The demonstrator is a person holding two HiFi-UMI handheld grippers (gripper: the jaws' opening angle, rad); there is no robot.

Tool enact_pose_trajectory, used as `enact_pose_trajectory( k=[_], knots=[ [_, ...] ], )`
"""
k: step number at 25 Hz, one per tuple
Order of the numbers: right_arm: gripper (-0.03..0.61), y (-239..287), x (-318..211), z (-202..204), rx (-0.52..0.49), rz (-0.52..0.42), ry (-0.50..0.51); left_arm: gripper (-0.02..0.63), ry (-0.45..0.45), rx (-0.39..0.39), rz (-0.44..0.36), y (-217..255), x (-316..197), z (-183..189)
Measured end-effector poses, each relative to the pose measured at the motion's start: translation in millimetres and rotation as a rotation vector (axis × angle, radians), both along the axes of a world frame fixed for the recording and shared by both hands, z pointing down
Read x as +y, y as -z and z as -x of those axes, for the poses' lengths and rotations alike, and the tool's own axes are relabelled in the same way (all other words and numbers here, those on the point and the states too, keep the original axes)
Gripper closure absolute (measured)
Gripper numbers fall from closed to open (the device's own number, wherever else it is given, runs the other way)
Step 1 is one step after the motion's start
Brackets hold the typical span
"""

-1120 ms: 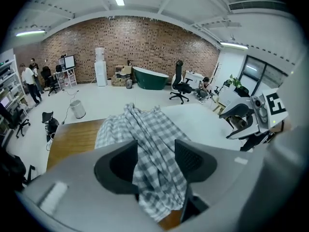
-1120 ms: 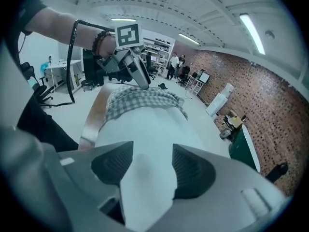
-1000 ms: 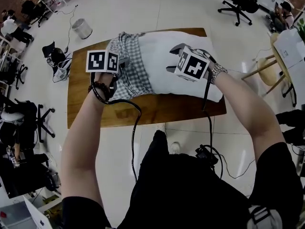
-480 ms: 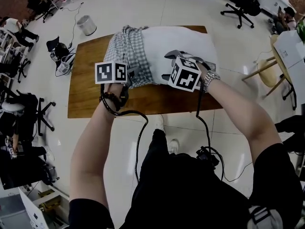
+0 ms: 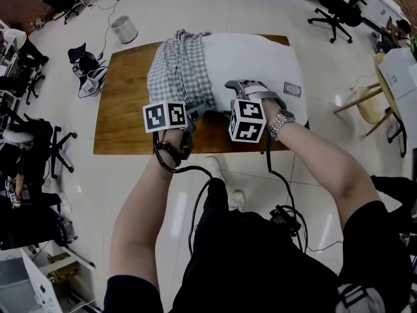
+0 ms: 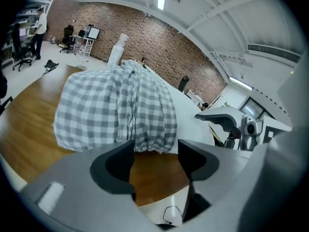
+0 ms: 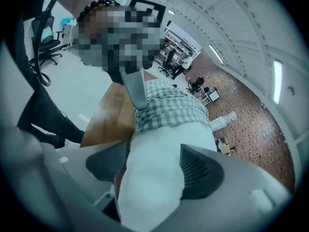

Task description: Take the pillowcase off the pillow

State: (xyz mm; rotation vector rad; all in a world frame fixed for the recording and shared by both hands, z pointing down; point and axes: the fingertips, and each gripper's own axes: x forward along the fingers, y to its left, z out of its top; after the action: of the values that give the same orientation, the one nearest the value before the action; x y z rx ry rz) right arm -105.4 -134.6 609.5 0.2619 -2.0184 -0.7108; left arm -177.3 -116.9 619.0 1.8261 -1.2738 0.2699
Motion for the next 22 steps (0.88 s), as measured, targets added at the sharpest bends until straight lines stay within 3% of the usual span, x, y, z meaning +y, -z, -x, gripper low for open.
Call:
enact_pose_trajectory(
  k=[8, 16, 19, 22],
  knots=[
    [0.206, -24, -26, 8, 0.096, -0.252, 0.017, 0.298, 0.081, 0.069, 0.026, -51, -9, 5],
    [0.217, -41, -47, 17, 0.147, -0.329, 0.015, 0.298, 0.158, 0.048, 0.064, -91, -32, 22],
    [0.317, -37, -49, 20, 0.141, -0.355, 0.006, 0.322, 0.191, 0.079, 0.053, -95, -42, 26],
    [0.429, -31, -56, 20, 0.122, -0.357, -0.017, 0.428, 0.219, 0.125, 0.048, -91, -51, 32]
  ],
)
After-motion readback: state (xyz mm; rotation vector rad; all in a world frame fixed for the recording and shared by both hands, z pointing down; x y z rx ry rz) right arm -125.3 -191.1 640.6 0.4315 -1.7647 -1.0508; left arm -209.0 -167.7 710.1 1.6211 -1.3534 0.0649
